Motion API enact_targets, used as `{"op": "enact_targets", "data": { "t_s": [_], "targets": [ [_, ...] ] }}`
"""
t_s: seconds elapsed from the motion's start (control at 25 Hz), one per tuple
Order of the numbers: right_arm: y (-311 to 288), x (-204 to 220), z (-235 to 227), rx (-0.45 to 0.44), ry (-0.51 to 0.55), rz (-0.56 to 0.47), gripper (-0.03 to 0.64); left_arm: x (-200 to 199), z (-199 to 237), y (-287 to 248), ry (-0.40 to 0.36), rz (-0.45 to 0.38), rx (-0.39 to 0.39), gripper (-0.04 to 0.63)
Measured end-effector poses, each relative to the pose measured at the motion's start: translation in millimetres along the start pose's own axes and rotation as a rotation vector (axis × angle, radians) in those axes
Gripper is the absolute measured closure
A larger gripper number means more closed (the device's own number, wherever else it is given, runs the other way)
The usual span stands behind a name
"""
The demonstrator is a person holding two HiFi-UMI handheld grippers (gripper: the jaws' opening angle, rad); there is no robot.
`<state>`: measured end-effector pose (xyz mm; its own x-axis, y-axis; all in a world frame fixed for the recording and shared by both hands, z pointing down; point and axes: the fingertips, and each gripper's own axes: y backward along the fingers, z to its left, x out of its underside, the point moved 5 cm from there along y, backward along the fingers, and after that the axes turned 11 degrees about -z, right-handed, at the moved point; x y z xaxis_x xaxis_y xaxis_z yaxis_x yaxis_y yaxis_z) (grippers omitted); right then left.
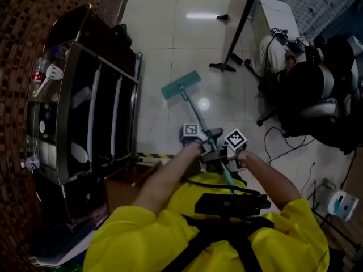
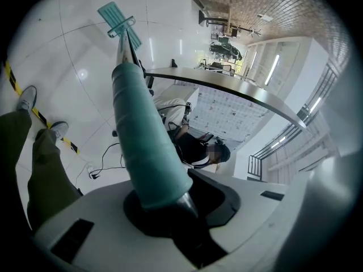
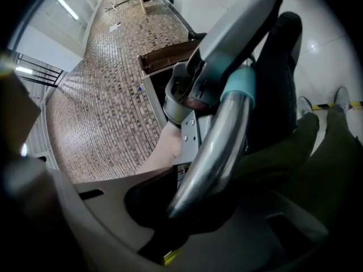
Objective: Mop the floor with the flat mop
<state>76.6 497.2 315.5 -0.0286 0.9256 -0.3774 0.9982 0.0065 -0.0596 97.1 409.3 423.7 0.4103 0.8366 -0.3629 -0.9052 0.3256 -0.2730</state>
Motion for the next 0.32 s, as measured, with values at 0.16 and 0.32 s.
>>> {"op": "enact_targets", "data": {
  "t_s": [0.16,0.32],
  "targets": [
    [-2.0,2.5,2.0,0.003,0.000,-0.002,0.558,3.7,-4.0,2.0,0.007,0.011,0.006,0.511],
    [-5.3,7.1,5.3,0.001,0.002,-0.015,0.558,5.7,-4.8,6.3,0.008,0.015,0.010,0.511]
  ]
}}
